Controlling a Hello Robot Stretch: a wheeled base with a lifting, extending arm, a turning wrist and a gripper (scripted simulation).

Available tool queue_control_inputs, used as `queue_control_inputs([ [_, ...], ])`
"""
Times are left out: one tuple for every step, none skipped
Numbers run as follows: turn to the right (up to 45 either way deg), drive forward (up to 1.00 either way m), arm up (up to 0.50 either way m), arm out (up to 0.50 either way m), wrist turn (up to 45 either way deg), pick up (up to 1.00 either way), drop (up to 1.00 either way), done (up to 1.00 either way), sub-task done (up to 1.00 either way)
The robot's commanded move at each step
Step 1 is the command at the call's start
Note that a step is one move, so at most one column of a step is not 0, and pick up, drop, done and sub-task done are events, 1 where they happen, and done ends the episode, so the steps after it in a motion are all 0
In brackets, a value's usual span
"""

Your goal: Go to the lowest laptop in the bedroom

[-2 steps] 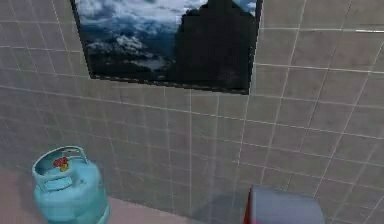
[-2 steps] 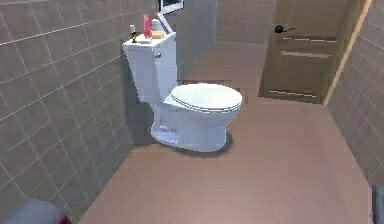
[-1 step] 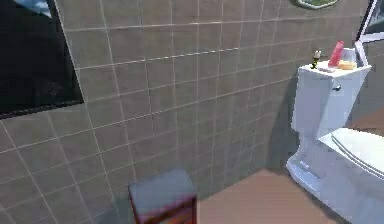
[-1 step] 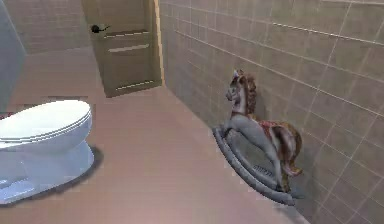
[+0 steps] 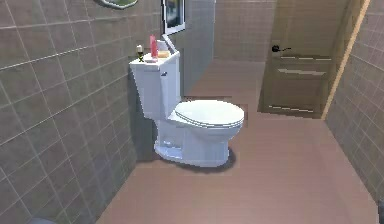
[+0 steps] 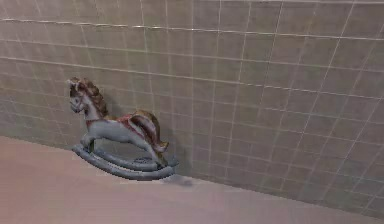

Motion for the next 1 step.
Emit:
queue_control_inputs([
  [27.0,0.00,0.00,0.00,0.0,0.00,0.00,0.00,0.00],
])
